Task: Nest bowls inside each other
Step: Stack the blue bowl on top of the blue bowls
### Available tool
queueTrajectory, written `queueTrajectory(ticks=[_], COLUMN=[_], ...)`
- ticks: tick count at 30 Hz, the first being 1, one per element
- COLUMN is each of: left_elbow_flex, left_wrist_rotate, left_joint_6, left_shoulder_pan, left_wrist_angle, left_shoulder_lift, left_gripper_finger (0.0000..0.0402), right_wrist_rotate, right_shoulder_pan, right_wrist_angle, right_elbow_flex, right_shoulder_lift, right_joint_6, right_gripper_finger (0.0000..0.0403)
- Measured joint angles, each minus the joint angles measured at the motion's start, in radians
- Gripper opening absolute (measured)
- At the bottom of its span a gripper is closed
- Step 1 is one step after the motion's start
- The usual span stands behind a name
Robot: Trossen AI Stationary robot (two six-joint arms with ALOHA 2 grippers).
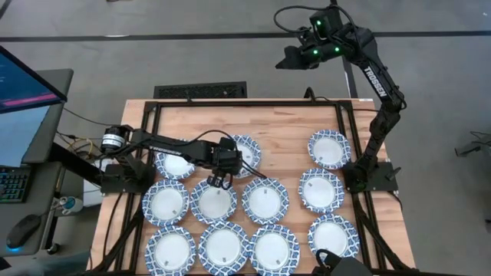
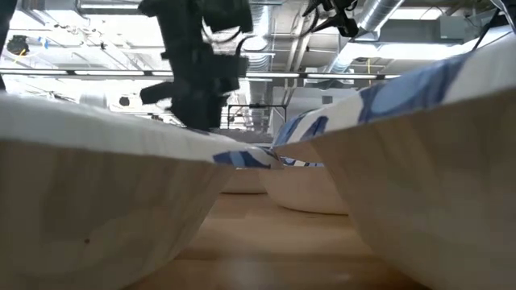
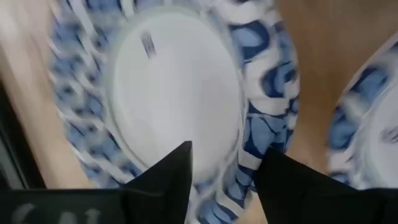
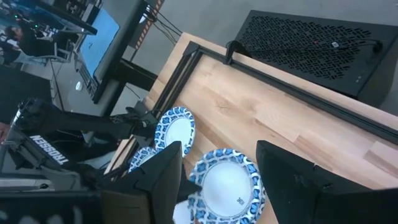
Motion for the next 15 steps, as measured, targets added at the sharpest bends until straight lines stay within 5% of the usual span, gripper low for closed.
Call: queueTrajectory(ticks=[8, 15], left_elbow_flex=[0.103, 0.088], left_wrist_rotate=[0.105, 0.093], left_joint_6=[-0.019, -0.164], left_shoulder_pan=[-0.005, 0.025], left_wrist_angle=[-0.067, -0.262], left_shoulder_lift=[0.0, -0.002], left_gripper_finger=[0.0163, 0.0163], right_wrist_rotate=[0.0, -0.001], right_shoulder_pan=[0.0, 0.0], right_wrist_angle=[0.0, -0.001], right_elbow_flex=[0.0, 0.0], right_shoulder_lift=[0.0, 0.0], right_joint_6=[0.0, 0.0], right_gripper_finger=[0.023, 0.023])
